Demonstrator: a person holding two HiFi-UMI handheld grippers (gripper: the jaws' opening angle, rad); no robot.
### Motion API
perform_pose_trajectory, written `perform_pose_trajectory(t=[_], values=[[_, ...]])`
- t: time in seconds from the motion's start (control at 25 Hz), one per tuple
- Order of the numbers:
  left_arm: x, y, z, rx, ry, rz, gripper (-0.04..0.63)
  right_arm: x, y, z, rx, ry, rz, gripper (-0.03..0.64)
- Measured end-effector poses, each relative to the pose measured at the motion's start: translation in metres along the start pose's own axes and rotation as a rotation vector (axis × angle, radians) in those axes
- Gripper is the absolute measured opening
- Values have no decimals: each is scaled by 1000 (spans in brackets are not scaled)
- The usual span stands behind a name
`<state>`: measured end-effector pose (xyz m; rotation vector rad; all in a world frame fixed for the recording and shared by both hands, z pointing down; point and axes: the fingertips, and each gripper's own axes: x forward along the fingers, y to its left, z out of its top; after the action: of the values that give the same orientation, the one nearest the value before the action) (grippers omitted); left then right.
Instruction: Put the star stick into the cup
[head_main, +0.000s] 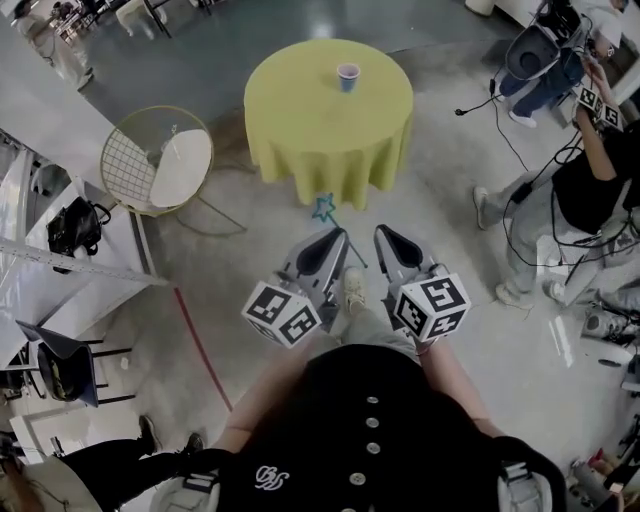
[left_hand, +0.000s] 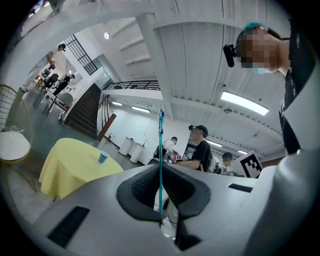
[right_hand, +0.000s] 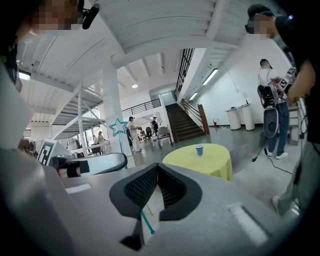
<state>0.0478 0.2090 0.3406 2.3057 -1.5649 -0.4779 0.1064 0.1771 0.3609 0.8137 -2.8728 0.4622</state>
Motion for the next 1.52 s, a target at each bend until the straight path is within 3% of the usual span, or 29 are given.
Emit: perform_pose_trajectory(t=[0.72,1.04,1.52], values=[[163,114,70,51,-40,48,23,156,-116,94,-30,-24,74,3],[176,133,70,44,-35,73,23,173,-129,89,-24,2,83,3],[183,144,58,27,1,50,23,183,-135,74,25,8,71,3]])
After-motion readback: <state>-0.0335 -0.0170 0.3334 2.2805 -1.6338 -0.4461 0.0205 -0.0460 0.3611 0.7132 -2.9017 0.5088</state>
